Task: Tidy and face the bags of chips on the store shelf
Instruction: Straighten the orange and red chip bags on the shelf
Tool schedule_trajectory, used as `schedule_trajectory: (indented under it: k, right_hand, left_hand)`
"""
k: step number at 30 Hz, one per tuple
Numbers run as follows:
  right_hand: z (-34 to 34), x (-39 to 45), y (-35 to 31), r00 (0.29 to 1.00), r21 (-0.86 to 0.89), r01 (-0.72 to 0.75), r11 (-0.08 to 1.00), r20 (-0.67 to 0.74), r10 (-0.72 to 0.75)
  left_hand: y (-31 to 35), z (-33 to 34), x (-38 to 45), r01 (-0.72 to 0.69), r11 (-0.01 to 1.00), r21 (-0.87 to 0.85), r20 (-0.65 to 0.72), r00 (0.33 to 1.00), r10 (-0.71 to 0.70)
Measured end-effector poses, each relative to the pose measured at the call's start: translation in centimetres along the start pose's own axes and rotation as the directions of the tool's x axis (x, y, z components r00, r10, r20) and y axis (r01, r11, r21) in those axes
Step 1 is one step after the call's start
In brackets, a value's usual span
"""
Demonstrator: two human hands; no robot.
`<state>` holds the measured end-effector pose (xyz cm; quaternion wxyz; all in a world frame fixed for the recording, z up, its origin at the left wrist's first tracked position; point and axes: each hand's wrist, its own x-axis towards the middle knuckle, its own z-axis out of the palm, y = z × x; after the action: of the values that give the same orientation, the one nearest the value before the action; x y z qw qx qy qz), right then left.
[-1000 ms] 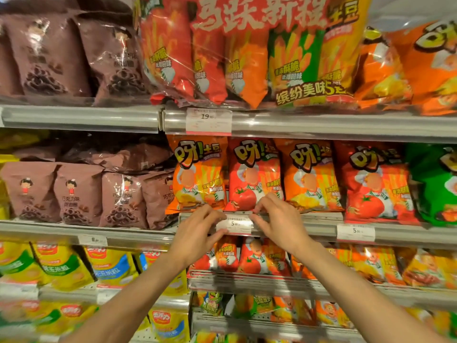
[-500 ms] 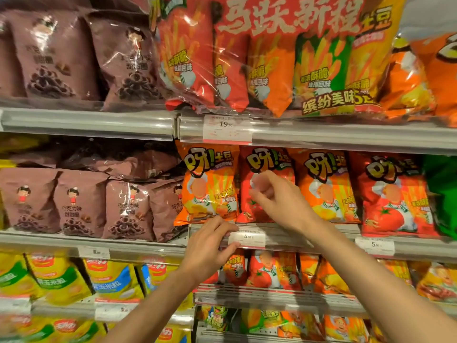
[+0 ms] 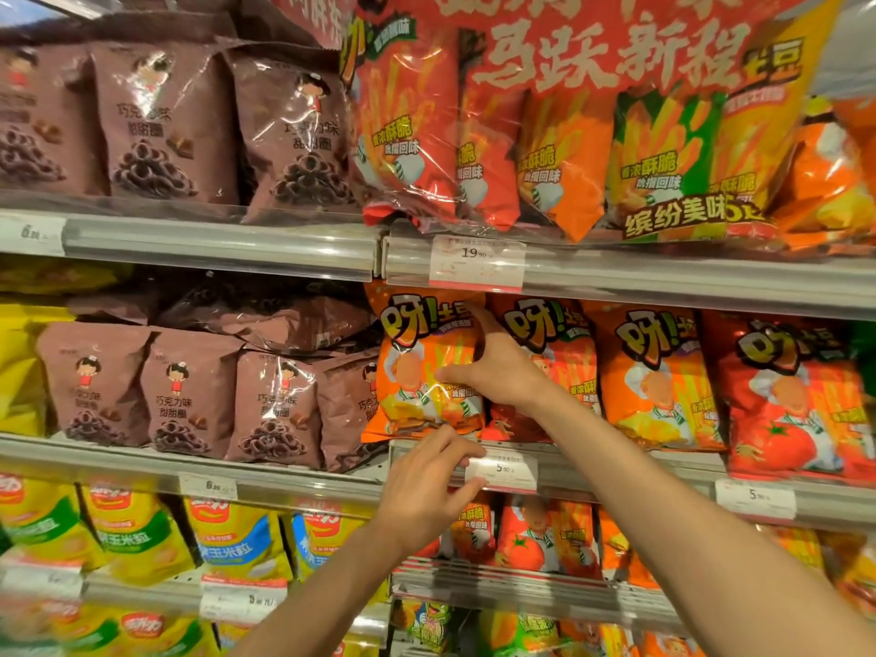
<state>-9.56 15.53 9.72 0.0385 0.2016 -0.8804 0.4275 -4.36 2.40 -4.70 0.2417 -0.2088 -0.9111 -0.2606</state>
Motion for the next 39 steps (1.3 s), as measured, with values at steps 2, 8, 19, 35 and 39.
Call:
schedule_trajectory:
  k: [2, 8, 19, 35, 39]
  right_hand:
    - [0.2, 0.3, 0.5, 0.997, -0.011, 0.03, 0.999, -0.069, -0.031]
    - [0.5, 0.2, 1.1, 0.993, -0.013, -0.01, 1.0, -0.12, 0.009]
    - [0.6, 0.6, 1.5, 0.994, -0.02, -0.06, 0.998, -0.09, 0.058]
    - [-7.3, -6.5, 9.2, 0.94, -0.074, -0.135, 0.988, -0.325, 0.104]
    - [-7.4, -6.1, 9.8, 0.933, -0.094, -0.206, 0.974, -0.318, 0.167]
  left_hand:
    - [-0.1, 0.1, 0.0, 0.003, 1.0, -0.003, 0.009, 1.0, -0.003]
    - [-0.2, 0.0, 0.1, 0.0, 1.0, -0.022, 0.016, 1.0, 0.001]
    - [0.0, -0.2, 0.0, -0.004, 1.0, -0.027, 0.016, 1.0, 0.004]
    - [1.1, 0.3, 0.3, -0.04, 0.99, 0.132, 0.069, 0.997, 0.031]
    - [1.2, 0.3, 0.7, -0.005, 0.994, 0.106, 0.054, 0.999, -0.001]
